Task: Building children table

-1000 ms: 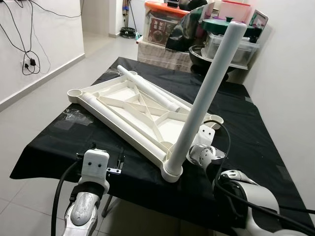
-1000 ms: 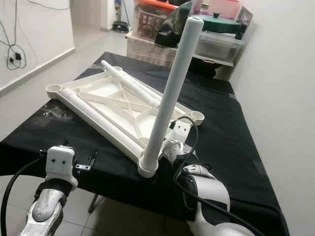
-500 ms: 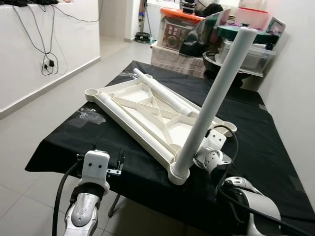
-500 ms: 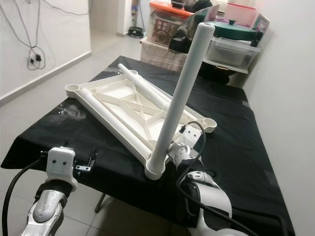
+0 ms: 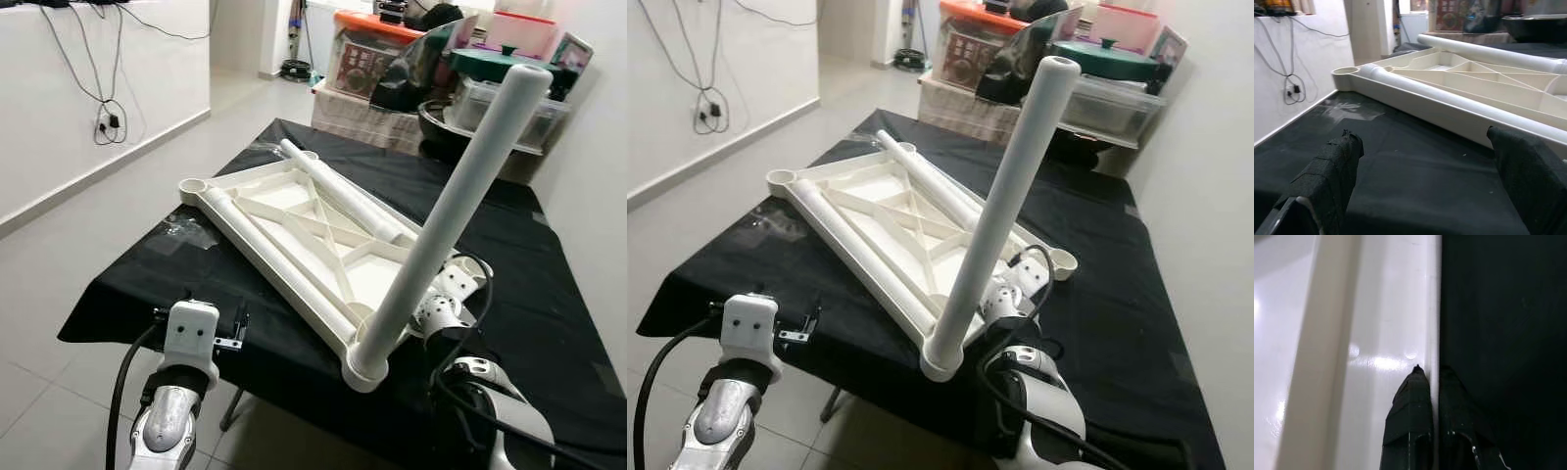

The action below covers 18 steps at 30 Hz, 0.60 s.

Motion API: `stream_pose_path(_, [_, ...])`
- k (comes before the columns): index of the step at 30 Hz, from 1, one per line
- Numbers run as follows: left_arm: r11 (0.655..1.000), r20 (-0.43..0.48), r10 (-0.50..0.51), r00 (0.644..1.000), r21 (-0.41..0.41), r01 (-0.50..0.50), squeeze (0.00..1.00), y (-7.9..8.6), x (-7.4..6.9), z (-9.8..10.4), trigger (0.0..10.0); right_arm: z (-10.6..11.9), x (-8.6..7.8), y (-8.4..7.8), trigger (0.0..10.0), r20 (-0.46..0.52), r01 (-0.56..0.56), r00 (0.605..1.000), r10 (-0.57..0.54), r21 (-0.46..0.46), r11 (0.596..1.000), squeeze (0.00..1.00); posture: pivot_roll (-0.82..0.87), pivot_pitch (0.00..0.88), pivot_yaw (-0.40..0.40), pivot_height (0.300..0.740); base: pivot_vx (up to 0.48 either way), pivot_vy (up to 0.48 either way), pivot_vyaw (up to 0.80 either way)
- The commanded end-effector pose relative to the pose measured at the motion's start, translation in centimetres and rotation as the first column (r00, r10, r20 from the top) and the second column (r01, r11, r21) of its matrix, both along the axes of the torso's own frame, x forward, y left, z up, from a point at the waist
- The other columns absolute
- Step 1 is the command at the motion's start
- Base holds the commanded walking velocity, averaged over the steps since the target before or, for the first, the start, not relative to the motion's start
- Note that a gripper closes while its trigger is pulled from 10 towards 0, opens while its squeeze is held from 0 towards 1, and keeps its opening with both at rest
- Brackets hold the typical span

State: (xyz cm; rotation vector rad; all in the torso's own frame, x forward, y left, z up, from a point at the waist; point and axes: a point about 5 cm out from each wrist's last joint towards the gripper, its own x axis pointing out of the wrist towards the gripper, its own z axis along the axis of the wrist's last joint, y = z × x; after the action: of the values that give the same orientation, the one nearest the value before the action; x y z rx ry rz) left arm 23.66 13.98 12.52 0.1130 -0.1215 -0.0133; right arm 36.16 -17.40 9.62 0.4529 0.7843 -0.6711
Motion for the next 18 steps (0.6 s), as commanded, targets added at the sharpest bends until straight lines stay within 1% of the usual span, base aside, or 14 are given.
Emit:
stream_pose_path(1, [1.000,-0.022,-0.008,1.000,-0.004,0.008,0.00,-0.3,0.0,-0.4,10.0,-0.7,-0.2,-0.7,10.0,-0.043,-0.141,0.990,0.138,-0.094,0.986,0.00,0.06,0.000,-0.170,0.740,0.000,0.000,0.00])
stream_pose_path(2, [1.000,-0.022,-0.007,1.000,-0.003,0.007,0.00,-0.3,-0.1,-0.4,10.0,0.1,0.4,-0.5,10.0,0.028,-0.211,0.976,0.217,-0.140,0.967,0.00,0.06,0.000,-0.170,0.740,0.000,0.000,0.00])
stream_pose_path(3, [1.000,-0.022,-0.007,1.000,-0.003,0.007,0.00,-0.3,-0.1,-0.4,10.0,0.1,0.4,-0.5,10.0,0.028,-0.211,0.976,0.217,-0.140,0.967,0.00,0.06,0.000,-0.170,0.740,0.000,0.000,0.00])
stream_pose_path(4, [1.000,-0.022,-0.006,1.000,-0.002,0.006,0.00,-0.3,-0.1,-0.4,10.0,0.6,0.7,-0.4,10.0,0.082,-0.249,0.960,0.266,-0.174,0.953,0.00,0.06,0.000,-0.170,0.740,0.000,0.000,0.00])
stream_pose_path(5, [1.000,-0.021,-0.005,1.000,-0.001,0.005,0.00,-0.3,-0.1,-0.4,10.0,1.5,1.2,-0.1,10.0,0.158,-0.271,0.940,0.303,-0.193,0.943,1.00,0.06,0.000,-0.173,0.740,0.000,0.000,0.00])
stream_pose_path(6, [1.000,-0.021,-0.005,1.000,0.000,0.005,0.00,-0.3,-0.1,-0.4,10.0,2.5,1.5,-0.1,10.0,0.208,-0.283,0.919,0.335,-0.246,0.927,1.00,0.06,0.000,-0.172,0.740,0.000,0.000,0.00])
stream_pose_path(8, [1.000,-0.020,-0.006,1.000,0.002,0.006,0.00,-0.3,-0.1,-0.5,10.0,3.8,1.8,0.0,10.0,0.247,-0.290,0.893,0.376,-0.324,0.901,1.00,0.06,0.000,-0.167,0.740,0.000,0.000,0.00])
stream_pose_path(9, [1.000,-0.020,-0.006,1.000,0.002,0.006,0.00,-0.3,-0.1,-0.5,10.0,3.8,1.8,0.0,10.0,0.247,-0.290,0.893,0.376,-0.324,0.901,1.00,0.06,0.000,-0.167,0.740,0.000,0.000,0.00])
stream_pose_path(10, [1.000,-0.019,-0.007,1.000,0.002,0.007,0.00,-0.3,-0.1,-0.4,10.0,4.1,1.9,0.0,10.0,0.253,-0.293,0.884,0.392,-0.353,0.889,1.00,0.06,0.000,-0.167,0.740,0.000,0.000,0.00])
stream_pose_path(13, [1.000,-0.019,-0.008,1.000,0.002,0.008,0.00,-0.3,-0.1,-0.5,10.0,4.6,1.9,0.0,10.0,0.263,-0.300,0.872,0.412,-0.377,0.876,1.00,0.06,0.000,-0.168,0.740,0.000,0.000,0.00])
stream_pose_path(14, [1.000,-0.018,-0.009,1.000,0.002,0.009,0.00,-0.3,-0.1,-0.5,10.0,5.2,2.0,0.1,10.0,0.278,-0.306,0.860,0.428,-0.391,0.868,1.00,0.06,0.000,-0.168,0.740,0.000,0.000,0.00])
stream_pose_path(15, [1.000,-0.018,-0.009,1.000,0.002,0.009,0.00,-0.3,-0.1,-0.5,10.0,5.2,2.0,0.1,10.0,0.278,-0.306,0.860,0.428,-0.391,0.868,1.00,0.06,0.000,-0.168,0.740,0.000,0.000,0.00])
stream_pose_path(17, [1.000,-0.018,-0.011,1.000,0.001,0.011,0.00,-0.3,-0.1,-0.5,10.0,6.1,2.1,0.1,10.0,0.307,-0.317,0.832,0.462,-0.419,0.851,1.00,0.06,0.000,-0.169,0.740,0.000,0.000,0.00])
stream_pose_path(18, [1.000,-0.018,-0.011,1.000,0.001,0.011,0.00,-0.3,-0.1,-0.5,10.0,6.1,2.1,0.1,10.0,0.307,-0.317,0.832,0.462,-0.419,0.851,1.00,0.06,0.000,-0.169,0.740,0.000,0.000,0.00])
